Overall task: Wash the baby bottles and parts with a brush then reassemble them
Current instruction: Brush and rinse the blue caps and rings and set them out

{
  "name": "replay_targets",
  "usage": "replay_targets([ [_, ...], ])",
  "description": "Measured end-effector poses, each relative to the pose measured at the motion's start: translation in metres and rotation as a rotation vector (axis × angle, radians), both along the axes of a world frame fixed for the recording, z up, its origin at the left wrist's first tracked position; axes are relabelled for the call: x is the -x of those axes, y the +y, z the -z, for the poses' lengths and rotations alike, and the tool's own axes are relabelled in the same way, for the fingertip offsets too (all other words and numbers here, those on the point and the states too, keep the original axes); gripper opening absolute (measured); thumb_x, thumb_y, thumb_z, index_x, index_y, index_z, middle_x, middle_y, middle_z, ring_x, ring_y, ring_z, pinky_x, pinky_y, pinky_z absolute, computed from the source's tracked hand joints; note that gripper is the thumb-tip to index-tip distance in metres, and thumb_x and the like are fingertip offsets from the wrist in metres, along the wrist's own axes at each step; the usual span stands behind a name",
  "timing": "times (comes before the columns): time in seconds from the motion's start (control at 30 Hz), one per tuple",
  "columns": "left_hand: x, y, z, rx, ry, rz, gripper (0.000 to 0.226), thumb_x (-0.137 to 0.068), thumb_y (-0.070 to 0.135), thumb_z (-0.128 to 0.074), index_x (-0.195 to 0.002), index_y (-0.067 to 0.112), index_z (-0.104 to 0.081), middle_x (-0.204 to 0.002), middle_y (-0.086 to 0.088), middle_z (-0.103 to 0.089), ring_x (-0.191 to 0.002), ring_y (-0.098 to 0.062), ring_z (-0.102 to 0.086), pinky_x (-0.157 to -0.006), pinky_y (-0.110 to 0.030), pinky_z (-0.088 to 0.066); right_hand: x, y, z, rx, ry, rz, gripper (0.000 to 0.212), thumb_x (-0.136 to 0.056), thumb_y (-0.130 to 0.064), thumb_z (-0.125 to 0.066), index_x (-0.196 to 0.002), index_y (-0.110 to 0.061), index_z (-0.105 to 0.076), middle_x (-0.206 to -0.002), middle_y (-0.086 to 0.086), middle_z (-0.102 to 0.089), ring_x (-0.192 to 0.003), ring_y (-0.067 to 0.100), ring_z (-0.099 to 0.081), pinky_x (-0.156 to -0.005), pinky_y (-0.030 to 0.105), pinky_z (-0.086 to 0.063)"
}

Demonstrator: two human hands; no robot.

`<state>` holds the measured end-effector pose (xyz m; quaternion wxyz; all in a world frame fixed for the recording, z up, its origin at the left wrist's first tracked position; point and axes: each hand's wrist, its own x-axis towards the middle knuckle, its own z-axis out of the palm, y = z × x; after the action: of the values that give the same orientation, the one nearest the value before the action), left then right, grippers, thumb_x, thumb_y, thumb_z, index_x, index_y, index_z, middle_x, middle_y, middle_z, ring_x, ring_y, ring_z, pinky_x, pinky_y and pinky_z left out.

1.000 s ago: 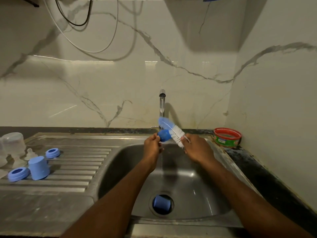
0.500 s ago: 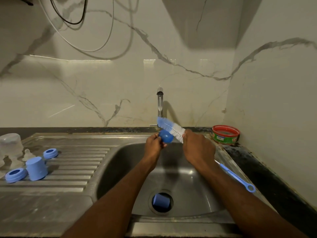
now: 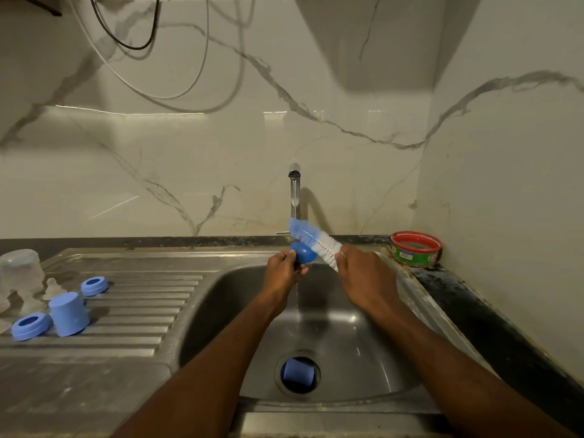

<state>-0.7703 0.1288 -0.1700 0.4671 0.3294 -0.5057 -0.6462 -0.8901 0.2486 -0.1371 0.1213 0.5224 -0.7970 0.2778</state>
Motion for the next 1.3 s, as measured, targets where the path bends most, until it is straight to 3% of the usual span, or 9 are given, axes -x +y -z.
replay_targets([
  [0.2, 0.002, 0.011, -0.004, -0.211, 0.198, 0.2, 0.031, -0.104, 0.027, -0.055, -0.121, 0.003, -0.061, -0.121, -0.022, -0.065, -0.099, -0.025, -0.07, -0.082, -0.032, -0.063, -0.007, -0.003, -0.001, -0.02, 0.011, 0.015, 0.026, -0.106, -0.035, -0.045, -0.124, -0.018, -0.052, -0.11, 0.01, -0.069, -0.094, 0.03, -0.067, -0.067, 0.034, -0.043],
  [0.33, -0.002, 0.004, -0.007, -0.315, 0.366, 0.128, 0.033, -0.101, 0.027, -0.058, -0.121, 0.001, -0.06, -0.121, -0.025, -0.067, -0.105, -0.029, -0.071, -0.084, -0.036, -0.062, -0.011, -0.002, -0.003, -0.018, -0.014, -0.012, 0.028, -0.104, -0.036, -0.049, -0.126, -0.018, -0.049, -0.113, 0.011, -0.069, -0.093, 0.028, -0.067, -0.067, 0.034, -0.047],
  [0.5, -0.002, 0.007, -0.003, -0.348, 0.332, 0.189, 0.028, -0.102, 0.02, -0.057, -0.121, -0.001, -0.061, -0.119, -0.024, -0.069, -0.106, -0.031, -0.072, -0.08, -0.034, -0.064, -0.021, 0.0, -0.004, -0.038, 0.041, -0.082, 0.031, -0.104, -0.035, -0.049, -0.131, -0.021, -0.044, -0.112, 0.008, -0.067, -0.089, 0.025, -0.065, -0.066, 0.035, -0.048],
  [0.6, 0.003, 0.014, -0.006, -0.313, 0.276, 0.262, 0.028, -0.103, 0.017, -0.056, -0.123, -0.002, -0.061, -0.119, -0.022, -0.069, -0.107, -0.03, -0.07, -0.075, -0.031, -0.063, -0.021, 0.0, -0.008, -0.026, 0.086, -0.001, 0.035, -0.104, -0.035, -0.049, -0.135, -0.02, -0.042, -0.114, 0.01, -0.067, -0.097, 0.03, -0.066, -0.067, 0.034, -0.041],
  [0.73, 0.0, 0.006, -0.008, -0.316, 0.339, 0.185, 0.029, -0.102, 0.019, -0.057, -0.123, -0.001, -0.06, -0.122, -0.024, -0.067, -0.106, -0.032, -0.072, -0.082, -0.034, -0.063, -0.014, 0.0, -0.006, -0.003, 0.035, 0.062, 0.03, -0.104, -0.034, -0.051, -0.13, -0.019, -0.047, -0.113, 0.009, -0.069, -0.095, 0.028, -0.067, -0.065, 0.034, -0.041],
  [0.87, -0.005, -0.003, -0.004, -0.382, 0.428, 0.104, 0.032, -0.102, 0.02, -0.057, -0.125, -0.003, -0.058, -0.12, -0.027, -0.068, -0.105, -0.035, -0.072, -0.082, -0.04, -0.062, -0.009, 0.002, 0.003, -0.049, -0.001, -0.032, 0.029, -0.104, -0.035, -0.048, -0.128, -0.021, -0.051, -0.114, 0.01, -0.068, -0.097, 0.03, -0.066, -0.071, 0.035, -0.046],
  [1.03, 0.0, 0.009, -0.002, -0.37, 0.327, 0.265, 0.035, -0.105, 0.031, -0.05, -0.128, 0.004, -0.056, -0.114, -0.021, -0.073, -0.106, -0.032, -0.072, -0.09, -0.044, -0.06, -0.008, -0.003, 0.003, -0.035, -0.088, -0.005, 0.029, -0.104, -0.034, -0.048, -0.126, -0.016, -0.053, -0.115, 0.011, -0.066, -0.099, 0.029, -0.064, -0.07, 0.032, -0.04],
  [1.13, -0.002, 0.008, -0.004, -0.285, 0.268, 0.328, 0.037, -0.104, 0.034, -0.053, -0.131, 0.009, -0.057, -0.123, -0.017, -0.071, -0.115, -0.031, -0.069, -0.097, -0.049, -0.056, -0.004, 0.002, 0.0, -0.104, 0.029, 0.043, 0.025, -0.102, -0.03, -0.052, -0.123, -0.018, -0.055, -0.112, 0.007, -0.066, -0.097, 0.026, -0.065, -0.069, 0.031, -0.038],
  [1.3, 0.003, 0.0, 0.003, -0.2, 0.145, 0.191, 0.034, -0.101, 0.024, -0.06, -0.132, 0.01, -0.055, -0.126, -0.018, -0.065, -0.113, -0.031, -0.068, -0.084, -0.043, -0.061, 0.008, 0.008, -0.004, -0.145, 0.147, 0.156, 0.023, -0.097, -0.028, -0.056, -0.119, -0.022, -0.061, -0.113, 0.002, -0.069, -0.102, 0.024, -0.067, -0.069, 0.031, -0.039],
])
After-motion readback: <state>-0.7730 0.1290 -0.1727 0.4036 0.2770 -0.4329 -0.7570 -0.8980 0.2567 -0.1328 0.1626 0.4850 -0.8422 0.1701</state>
